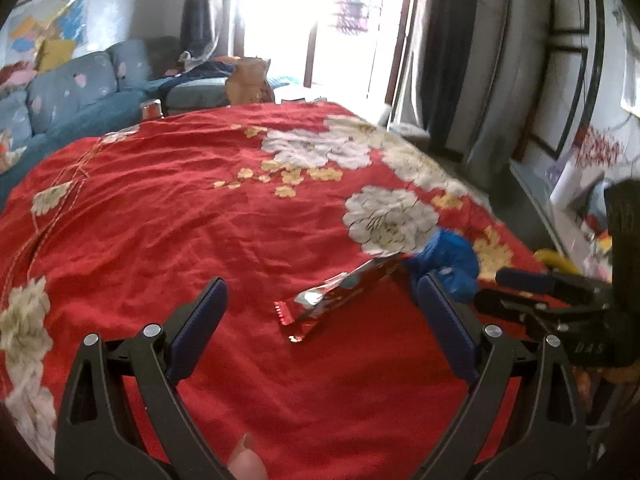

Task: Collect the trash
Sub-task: 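Grasp the red candy wrapper with the left tool while the right tool grasps the blue bag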

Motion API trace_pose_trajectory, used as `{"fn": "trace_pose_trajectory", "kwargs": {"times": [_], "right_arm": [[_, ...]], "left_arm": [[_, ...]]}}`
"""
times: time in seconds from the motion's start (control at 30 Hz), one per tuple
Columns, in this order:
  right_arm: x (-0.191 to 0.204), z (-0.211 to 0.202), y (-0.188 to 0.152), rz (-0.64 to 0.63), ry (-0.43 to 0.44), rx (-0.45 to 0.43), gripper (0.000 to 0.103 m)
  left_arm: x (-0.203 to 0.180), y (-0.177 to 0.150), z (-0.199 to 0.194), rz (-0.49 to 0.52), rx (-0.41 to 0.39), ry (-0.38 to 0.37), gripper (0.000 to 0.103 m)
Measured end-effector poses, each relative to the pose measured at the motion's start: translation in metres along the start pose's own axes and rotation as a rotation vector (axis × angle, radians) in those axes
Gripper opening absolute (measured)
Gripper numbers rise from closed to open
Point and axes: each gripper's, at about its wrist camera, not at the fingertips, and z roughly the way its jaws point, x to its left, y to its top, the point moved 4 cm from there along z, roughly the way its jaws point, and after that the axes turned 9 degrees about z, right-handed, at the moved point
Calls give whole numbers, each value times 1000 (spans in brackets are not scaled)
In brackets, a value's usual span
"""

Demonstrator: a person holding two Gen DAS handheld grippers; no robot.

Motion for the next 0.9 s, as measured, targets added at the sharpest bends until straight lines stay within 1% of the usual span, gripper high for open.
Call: {"fn": "trace_pose_trajectory", "kwargs": {"times": [0.03, 0.1, 0.2, 0.27, 0.3, 0.33, 0.37, 0.43, 0.47, 0.5, 0.53, 0.63, 0.7, 0.77, 0.83, 0.9], "right_arm": [[0, 5, 1, 8, 3, 8, 65], [-1, 14, 2, 20, 6, 23, 61], [-3, 24, 2, 42, 15, 49, 54], [-5, 27, 1, 54, 31, 57, 41], [-5, 27, 1, 60, 37, 58, 36], [-7, 27, 1, 66, 44, 60, 25], [-8, 26, 0, 73, 52, 64, 19], [-10, 24, -1, 84, 57, 58, 13], [-11, 21, -2, 90, 60, 51, 12], [-12, 19, -3, 95, 61, 45, 12], [-14, 15, -4, 99, 60, 37, 11], [-17, 8, -5, 106, 59, 18, 11], [-21, 3, -8, 111, 54, 11, 11], [-24, -1, -10, 115, 51, 5, 11], [-27, -7, -14, 118, 46, -5, 11], [-31, -13, -17, 123, 40, -16, 11]], "left_arm": [[1, -1, 5, 12, 14, -1, 83], [2, -1, 12, 25, 31, -8, 83], [0, -2, 25, 27, 55, -64, 83], [-1, -3, 33, 31, 74, -66, 81], [-1, -3, 35, 32, 80, -68, 77], [-2, -2, 39, 35, 90, -68, 74], [-2, -2, 42, 36, 97, -67, 73], [-4, -3, 49, 42, 120, -72, 63], [-4, -3, 52, 43, 128, -71, 60], [-5, -4, 55, 47, 143, -71, 55], [-6, -5, 57, 50, 154, -69, 48], [-9, -8, 60, 65, 174, -58, 35], [-13, -8, 59, 78, 175, -63, 30], [-17, -10, 58, 87, 177, -65, 27], [-21, -11, 57, 93, 175, -73, 20], [-27, -11, 54, 101, 169, -80, 17]]}}
